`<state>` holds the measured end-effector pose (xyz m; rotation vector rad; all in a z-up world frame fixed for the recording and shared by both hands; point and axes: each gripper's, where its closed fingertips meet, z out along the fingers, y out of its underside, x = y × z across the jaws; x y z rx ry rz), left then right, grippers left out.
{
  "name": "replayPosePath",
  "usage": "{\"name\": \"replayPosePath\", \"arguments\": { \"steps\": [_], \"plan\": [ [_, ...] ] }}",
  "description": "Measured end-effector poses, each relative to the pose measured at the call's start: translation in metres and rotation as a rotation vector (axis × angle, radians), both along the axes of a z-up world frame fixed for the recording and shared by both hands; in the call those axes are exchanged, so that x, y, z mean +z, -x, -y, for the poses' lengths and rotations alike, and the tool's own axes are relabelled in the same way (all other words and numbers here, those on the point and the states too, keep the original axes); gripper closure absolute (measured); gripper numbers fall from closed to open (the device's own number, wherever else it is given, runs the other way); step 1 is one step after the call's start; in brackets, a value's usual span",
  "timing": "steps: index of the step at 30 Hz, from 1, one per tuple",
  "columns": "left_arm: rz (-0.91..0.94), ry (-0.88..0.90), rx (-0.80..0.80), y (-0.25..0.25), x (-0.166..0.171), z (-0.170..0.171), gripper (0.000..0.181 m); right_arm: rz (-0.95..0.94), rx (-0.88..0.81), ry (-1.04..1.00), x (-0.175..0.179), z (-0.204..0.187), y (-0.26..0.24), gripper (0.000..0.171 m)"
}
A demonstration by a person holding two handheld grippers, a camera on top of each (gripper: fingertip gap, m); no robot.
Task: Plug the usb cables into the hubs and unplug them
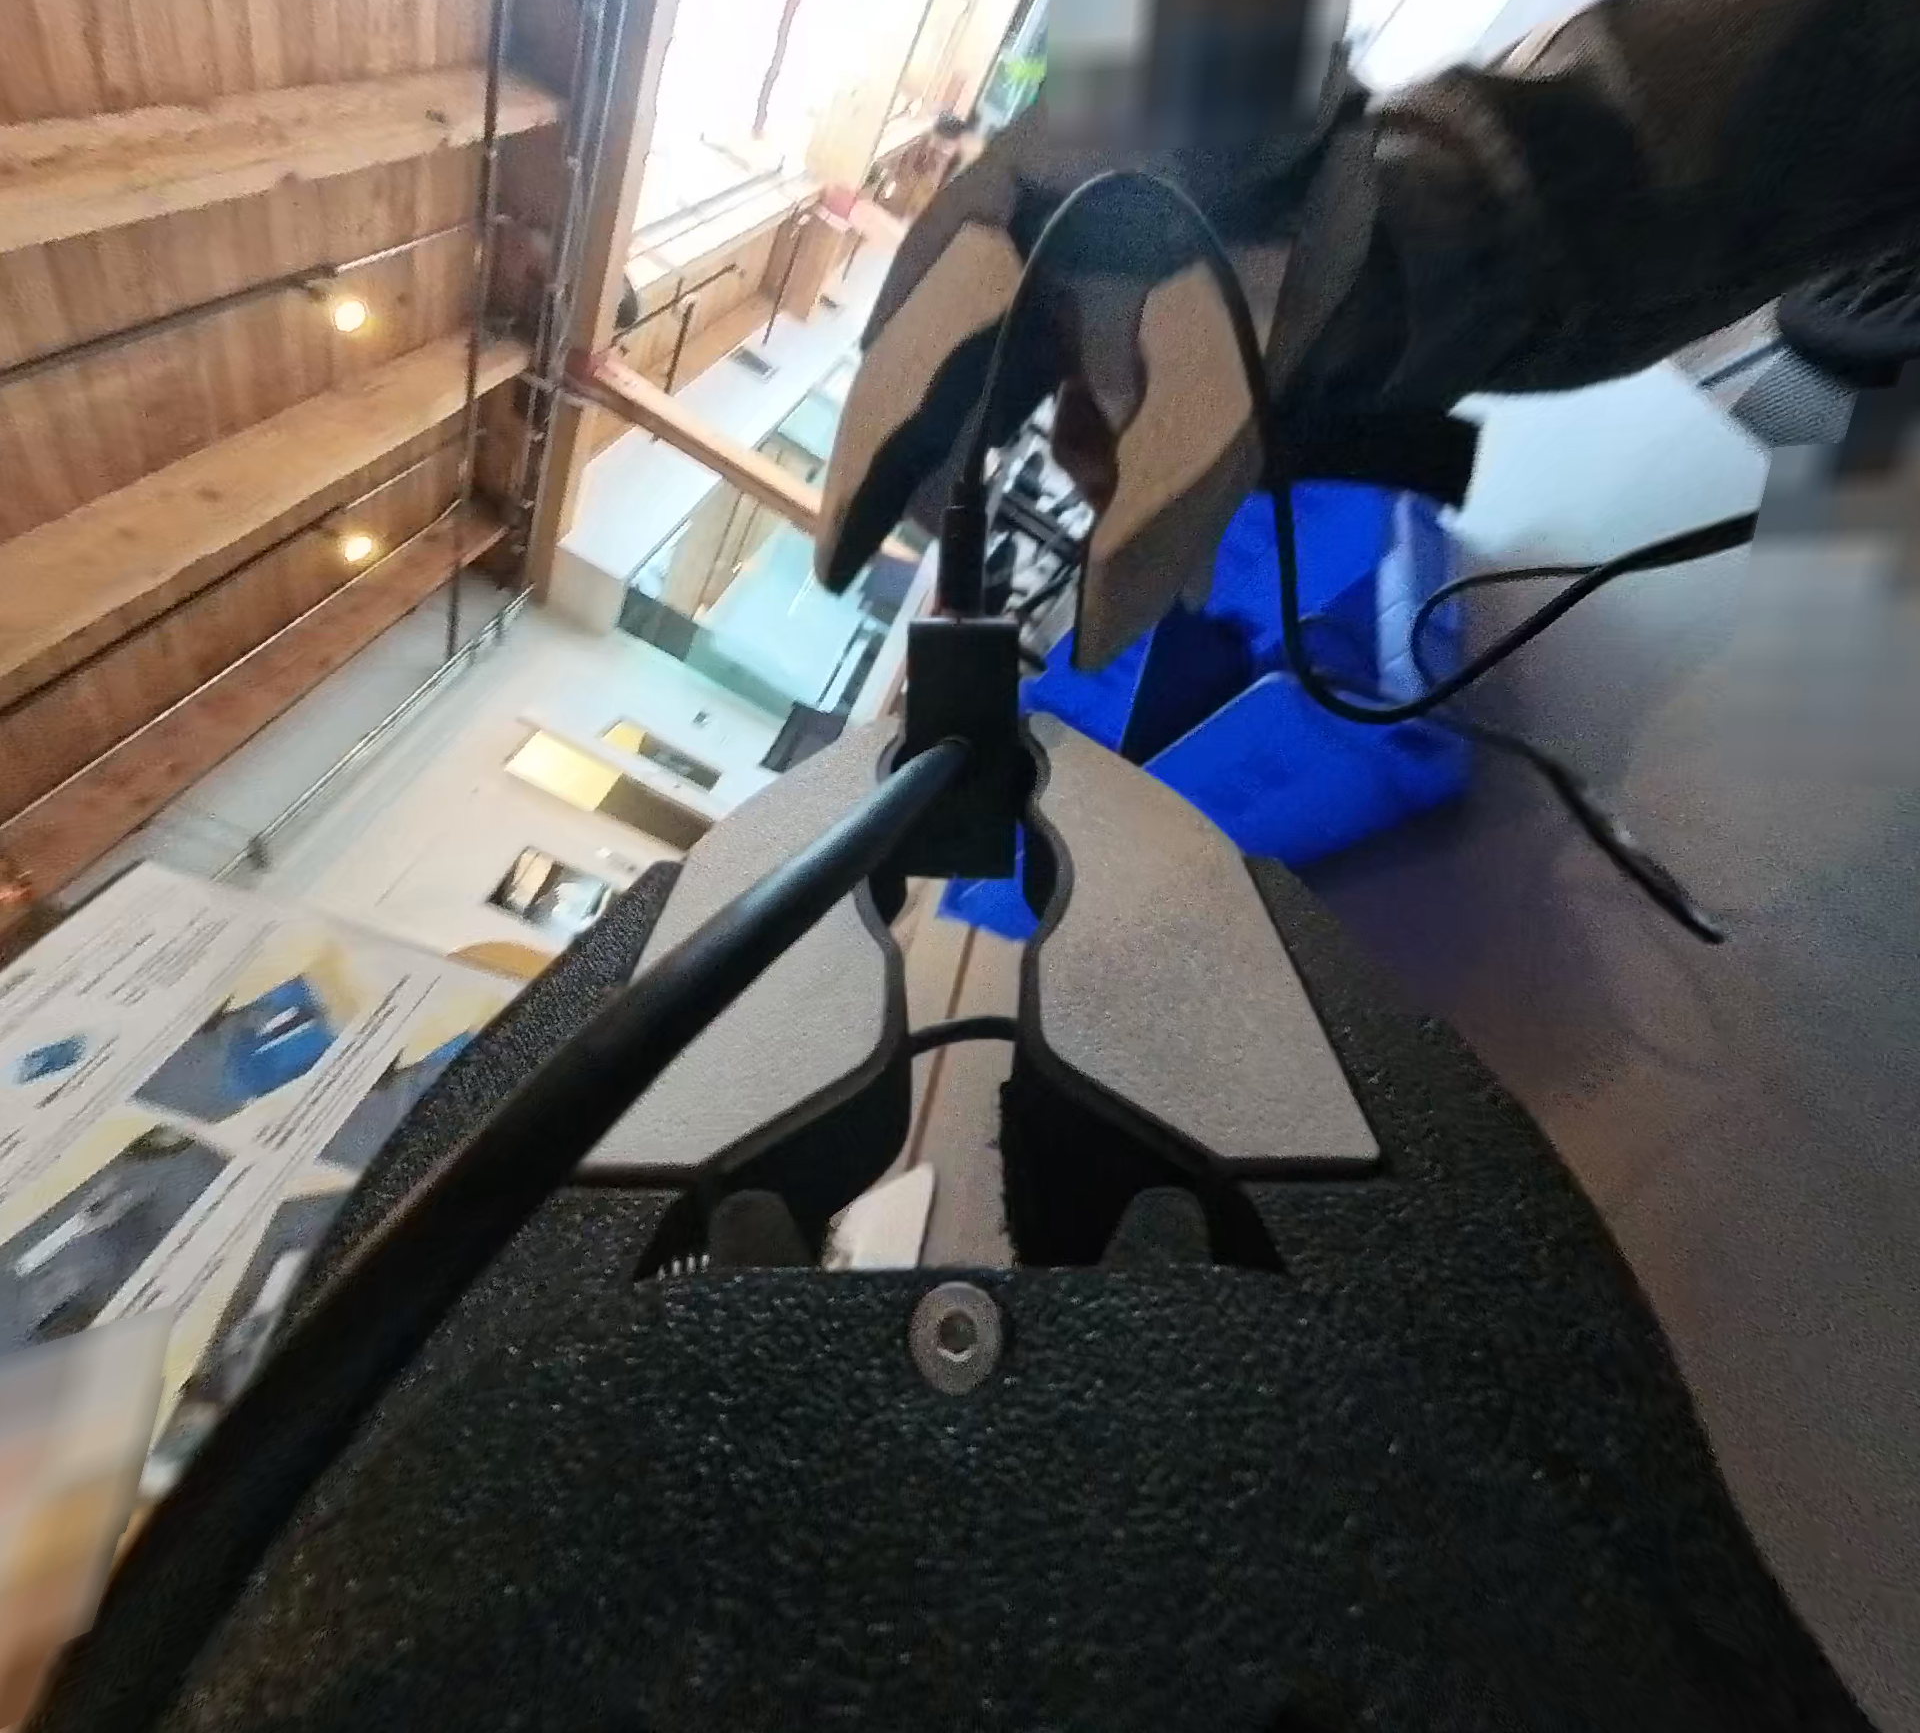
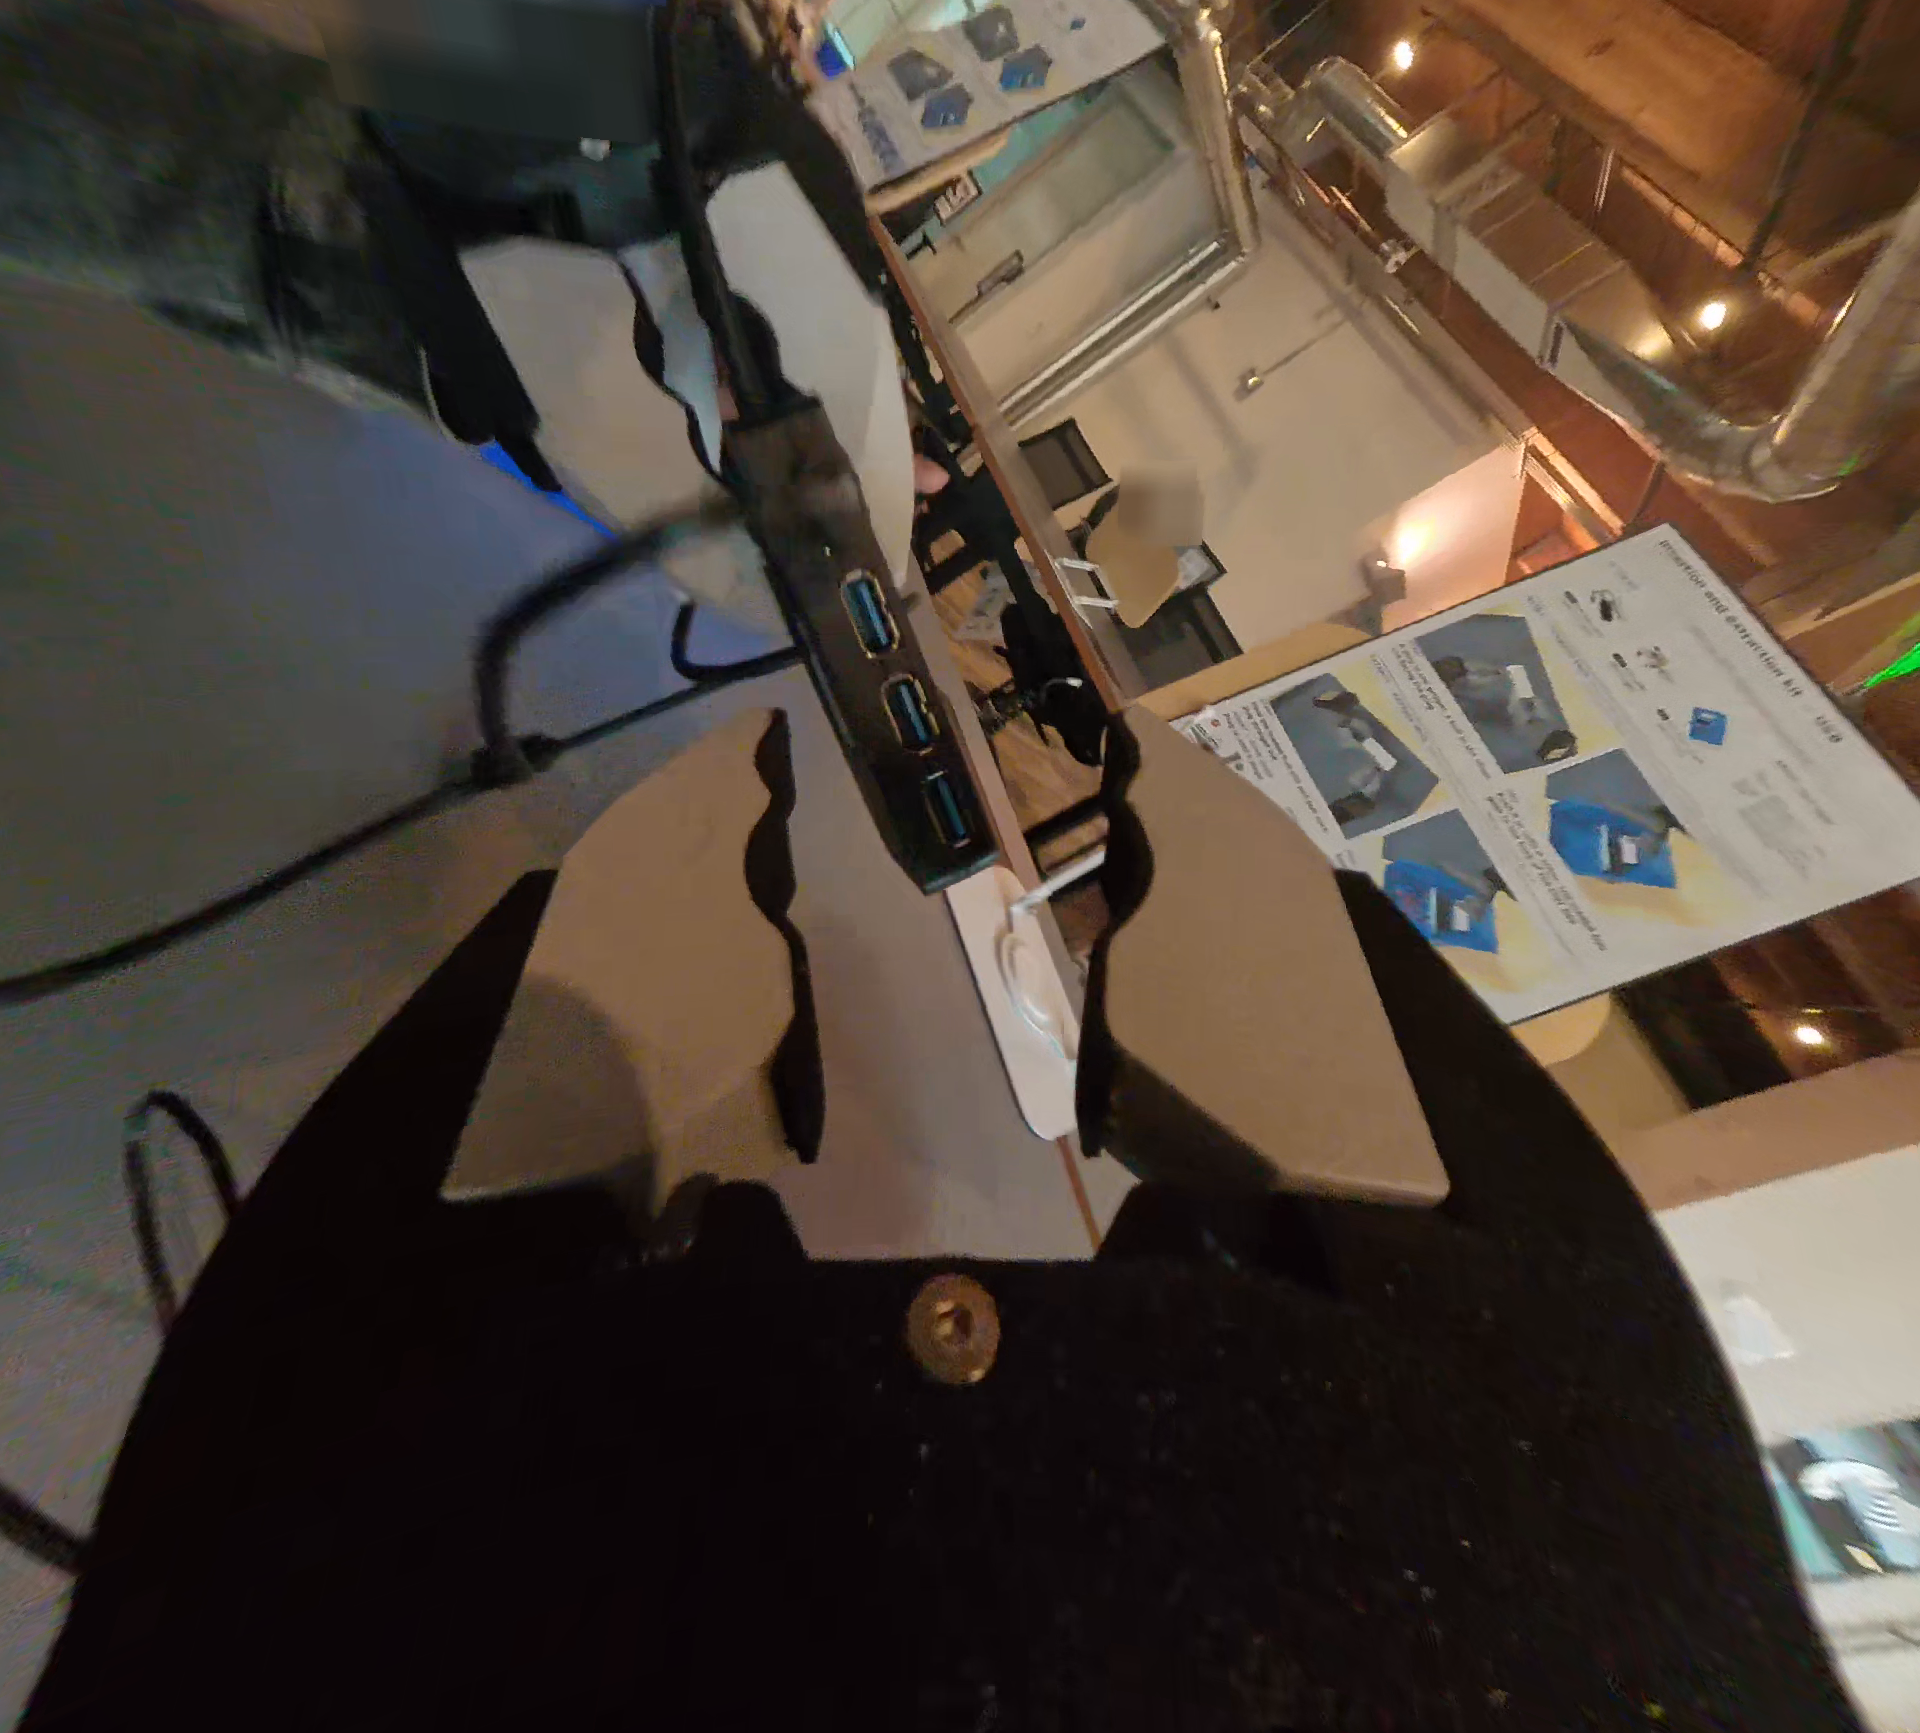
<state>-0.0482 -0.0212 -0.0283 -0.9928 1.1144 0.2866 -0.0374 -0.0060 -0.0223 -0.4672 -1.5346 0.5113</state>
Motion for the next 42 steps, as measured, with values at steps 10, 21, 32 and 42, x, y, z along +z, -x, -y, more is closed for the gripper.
{"name": "replayPosePath", "arguments": {
  "steps": [10,21,32,42],
  "plan": [
    [0.088,0.115,-0.256,-0.019,0.001,0.027,0.163,0.023,0.047,-0.207,-0.017,0.025,0.007,0.143],
    [0.205,0.162,-0.16,-0.008,0.006,0.006,0.149,0.015,0.032,-0.005,-0.008,0.013,0.003,0.155],
    [0.091,0.275,-0.158,-0.016,-0.026,-0.001,0.15,-0.118,-0.063,0.234,0.029,-0.026,-0.022,0.155],
    [0.355,0.01,-0.057,0.055,0.06,0.029,0.161,-0.253,-0.221,0.233,0.071,-0.062,-0.07,0.154]
  ]
}}
